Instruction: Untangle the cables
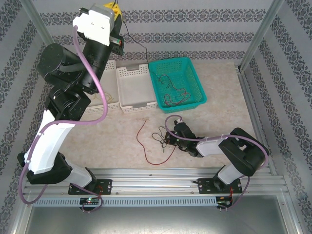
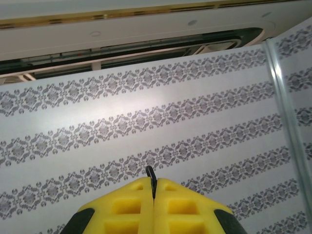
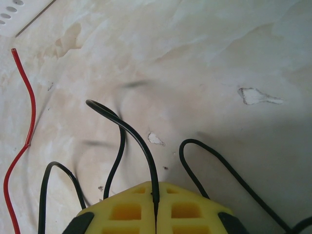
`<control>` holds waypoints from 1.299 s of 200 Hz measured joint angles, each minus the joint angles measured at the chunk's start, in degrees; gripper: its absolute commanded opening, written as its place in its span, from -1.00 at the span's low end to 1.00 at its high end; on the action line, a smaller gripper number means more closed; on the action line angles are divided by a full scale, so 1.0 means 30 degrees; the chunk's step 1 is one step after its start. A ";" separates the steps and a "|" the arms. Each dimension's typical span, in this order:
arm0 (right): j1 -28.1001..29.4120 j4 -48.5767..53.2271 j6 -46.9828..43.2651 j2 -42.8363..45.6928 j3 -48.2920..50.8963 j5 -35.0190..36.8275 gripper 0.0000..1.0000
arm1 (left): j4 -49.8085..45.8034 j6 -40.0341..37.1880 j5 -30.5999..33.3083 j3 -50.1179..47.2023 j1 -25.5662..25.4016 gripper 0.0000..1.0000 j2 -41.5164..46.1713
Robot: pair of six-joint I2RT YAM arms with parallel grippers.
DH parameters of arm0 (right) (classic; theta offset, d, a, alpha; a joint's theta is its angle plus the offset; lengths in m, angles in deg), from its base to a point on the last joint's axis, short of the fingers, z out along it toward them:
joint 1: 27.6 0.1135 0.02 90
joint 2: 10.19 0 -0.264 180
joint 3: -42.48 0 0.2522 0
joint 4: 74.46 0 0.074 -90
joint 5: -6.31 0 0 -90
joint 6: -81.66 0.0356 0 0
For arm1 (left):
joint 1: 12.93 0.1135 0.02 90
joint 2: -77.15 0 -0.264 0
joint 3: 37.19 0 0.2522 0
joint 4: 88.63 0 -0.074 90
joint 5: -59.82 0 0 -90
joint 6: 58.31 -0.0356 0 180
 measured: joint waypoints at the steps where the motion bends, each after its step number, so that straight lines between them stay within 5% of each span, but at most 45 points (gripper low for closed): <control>1: 0.0000 0.0007 0.0000 0.0000 -0.0007 0.0000 -1.00 | 0.0000 0.0036 -0.0007 0.0000 0.0036 -1.00 -0.0015; 260: -0.0510 0.0503 -0.1005 -0.0423 -0.0612 -0.1209 -1.00 | -0.0007 0.7155 -0.2958 -0.0029 0.5406 -1.00 -0.3096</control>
